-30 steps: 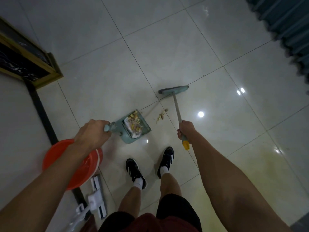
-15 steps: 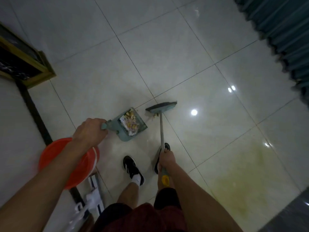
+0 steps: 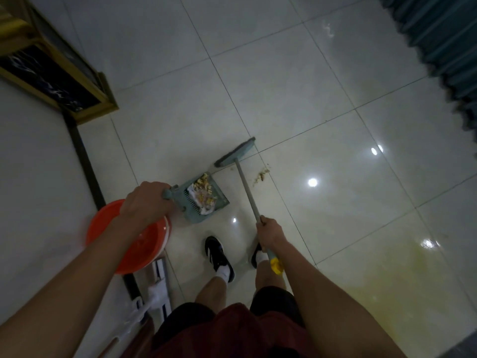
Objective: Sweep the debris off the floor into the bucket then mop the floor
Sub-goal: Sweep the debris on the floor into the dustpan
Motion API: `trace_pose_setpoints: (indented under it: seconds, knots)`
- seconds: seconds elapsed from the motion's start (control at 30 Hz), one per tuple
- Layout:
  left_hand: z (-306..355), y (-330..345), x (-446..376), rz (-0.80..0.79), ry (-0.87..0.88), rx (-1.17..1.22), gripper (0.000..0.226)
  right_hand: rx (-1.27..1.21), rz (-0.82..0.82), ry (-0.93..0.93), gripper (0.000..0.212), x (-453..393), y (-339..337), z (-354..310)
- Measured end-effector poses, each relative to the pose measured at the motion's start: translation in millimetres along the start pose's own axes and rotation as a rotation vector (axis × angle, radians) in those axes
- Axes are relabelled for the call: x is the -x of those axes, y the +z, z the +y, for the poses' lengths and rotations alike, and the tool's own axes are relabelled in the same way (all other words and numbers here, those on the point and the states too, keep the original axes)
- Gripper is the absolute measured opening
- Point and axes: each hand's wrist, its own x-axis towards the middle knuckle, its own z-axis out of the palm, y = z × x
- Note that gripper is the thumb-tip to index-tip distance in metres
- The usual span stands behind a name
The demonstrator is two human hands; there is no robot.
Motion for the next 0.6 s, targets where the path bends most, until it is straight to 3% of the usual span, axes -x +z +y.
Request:
trace_pose_setpoints:
  seconds: [0.3, 0.6]
  knots:
    - [-9, -5, 0, 0.013, -0.008, 0.023, 0.021, 0.225, 0.015, 0.055, 0.036, -8, -4, 8]
    - [39, -3, -24, -0.030, 0.054, 0.062, 0.012, 0.006, 0.116, 0.148, 0.037, 8, -46, 55]
